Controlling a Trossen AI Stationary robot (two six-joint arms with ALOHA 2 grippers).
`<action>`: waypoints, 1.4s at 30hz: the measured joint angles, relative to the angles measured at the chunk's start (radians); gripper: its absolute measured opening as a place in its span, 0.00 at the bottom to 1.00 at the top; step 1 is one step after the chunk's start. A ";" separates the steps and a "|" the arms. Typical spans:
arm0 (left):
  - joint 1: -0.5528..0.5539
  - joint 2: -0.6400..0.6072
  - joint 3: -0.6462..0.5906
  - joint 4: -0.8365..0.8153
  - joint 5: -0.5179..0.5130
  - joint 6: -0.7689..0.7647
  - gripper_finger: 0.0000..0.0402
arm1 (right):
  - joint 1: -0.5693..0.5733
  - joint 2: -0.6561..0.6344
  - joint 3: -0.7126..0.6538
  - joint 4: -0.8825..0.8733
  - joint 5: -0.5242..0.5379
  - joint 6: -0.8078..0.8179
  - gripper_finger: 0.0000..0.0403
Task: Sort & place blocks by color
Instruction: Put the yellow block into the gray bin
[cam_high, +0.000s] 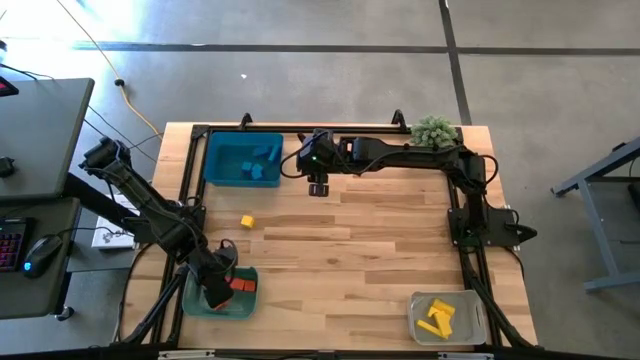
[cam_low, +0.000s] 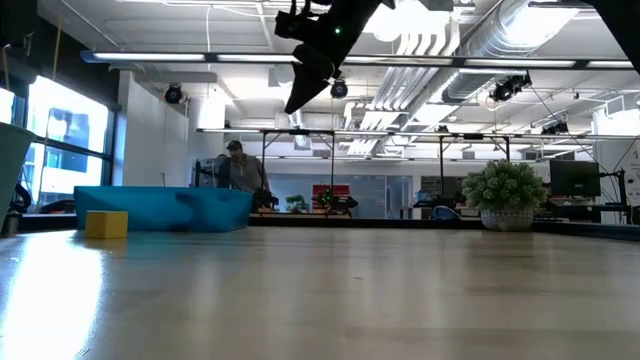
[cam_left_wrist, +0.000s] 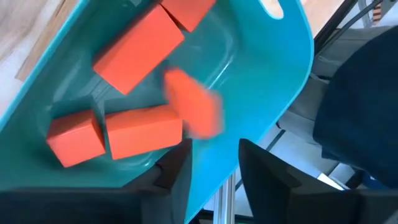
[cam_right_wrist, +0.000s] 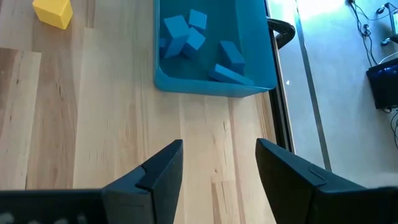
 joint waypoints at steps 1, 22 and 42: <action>0.000 0.000 0.000 -0.001 0.000 0.000 0.31 | 0.000 0.000 0.000 0.000 0.000 0.000 0.47; 0.216 -0.101 0.001 -0.146 -0.053 0.238 0.37 | -0.013 0.001 0.000 0.002 -0.042 0.007 0.47; 0.732 -0.188 0.000 -0.315 -0.194 1.224 0.37 | -0.048 0.001 0.000 -0.010 -0.045 0.364 0.47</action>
